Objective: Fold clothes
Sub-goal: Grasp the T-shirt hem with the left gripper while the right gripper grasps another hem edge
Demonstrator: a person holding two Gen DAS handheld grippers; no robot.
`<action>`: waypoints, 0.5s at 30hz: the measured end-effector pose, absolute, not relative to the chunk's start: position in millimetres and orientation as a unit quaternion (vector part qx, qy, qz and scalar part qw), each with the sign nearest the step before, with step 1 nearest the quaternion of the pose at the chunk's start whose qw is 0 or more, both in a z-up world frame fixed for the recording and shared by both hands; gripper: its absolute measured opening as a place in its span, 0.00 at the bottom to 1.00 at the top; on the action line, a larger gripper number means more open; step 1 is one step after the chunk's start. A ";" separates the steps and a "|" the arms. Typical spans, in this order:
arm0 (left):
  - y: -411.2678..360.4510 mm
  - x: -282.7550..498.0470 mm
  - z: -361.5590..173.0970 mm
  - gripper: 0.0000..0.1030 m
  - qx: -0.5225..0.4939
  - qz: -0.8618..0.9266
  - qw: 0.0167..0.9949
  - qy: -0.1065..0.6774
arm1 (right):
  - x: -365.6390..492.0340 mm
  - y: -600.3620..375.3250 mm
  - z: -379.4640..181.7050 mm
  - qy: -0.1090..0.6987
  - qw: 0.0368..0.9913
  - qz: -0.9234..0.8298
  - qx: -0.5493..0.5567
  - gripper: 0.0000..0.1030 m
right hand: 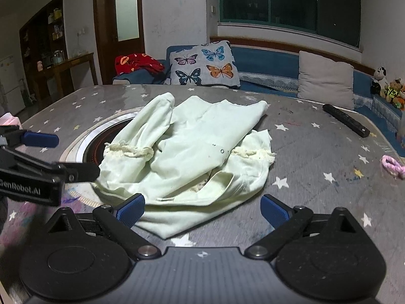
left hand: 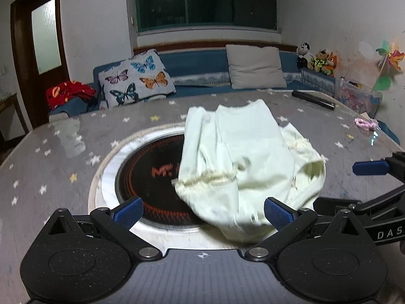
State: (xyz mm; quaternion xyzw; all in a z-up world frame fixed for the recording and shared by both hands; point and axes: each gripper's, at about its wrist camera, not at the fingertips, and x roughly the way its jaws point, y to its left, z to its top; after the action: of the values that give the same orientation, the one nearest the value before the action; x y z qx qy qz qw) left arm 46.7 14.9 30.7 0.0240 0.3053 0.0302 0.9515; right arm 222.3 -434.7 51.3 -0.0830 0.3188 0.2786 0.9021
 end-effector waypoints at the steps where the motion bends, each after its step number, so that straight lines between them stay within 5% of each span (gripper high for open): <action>1: 15.2 50.2 32.5 1.00 0.027 0.030 0.952 0.303 | 229.2 -438.6 49.7 0.318 0.902 0.280 -0.083 0.96; 15: 47.0 132.6 31.9 0.96 -0.004 0.007 0.946 0.323 | 319.9 -453.4 47.3 0.342 0.904 0.251 -0.048 0.88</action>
State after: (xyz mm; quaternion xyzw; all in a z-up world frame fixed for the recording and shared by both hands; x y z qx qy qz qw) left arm 132.6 47.0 31.9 -0.0041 0.3234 0.0074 0.9462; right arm 319.9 -453.4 47.3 -0.0484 0.3425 0.2514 0.9040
